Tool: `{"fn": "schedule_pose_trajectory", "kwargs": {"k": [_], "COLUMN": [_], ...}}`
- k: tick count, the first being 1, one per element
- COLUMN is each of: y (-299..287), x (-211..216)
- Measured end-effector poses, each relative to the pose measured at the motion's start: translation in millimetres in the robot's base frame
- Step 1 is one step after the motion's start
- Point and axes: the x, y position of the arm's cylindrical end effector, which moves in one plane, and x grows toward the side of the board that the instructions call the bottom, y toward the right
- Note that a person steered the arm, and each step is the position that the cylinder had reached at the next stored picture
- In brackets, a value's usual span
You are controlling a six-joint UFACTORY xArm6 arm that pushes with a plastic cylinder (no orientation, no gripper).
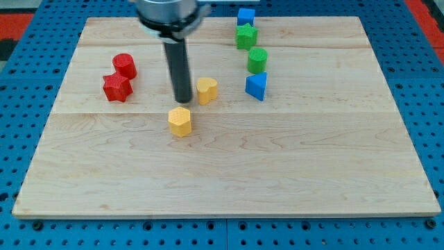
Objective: Place the hexagon below the red star
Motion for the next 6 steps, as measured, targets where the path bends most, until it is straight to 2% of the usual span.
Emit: {"fn": "schedule_pose_trajectory", "kwargs": {"k": [1, 2, 3, 6], "y": [28, -4, -36, -67], "x": [29, 58, 57, 42]}}
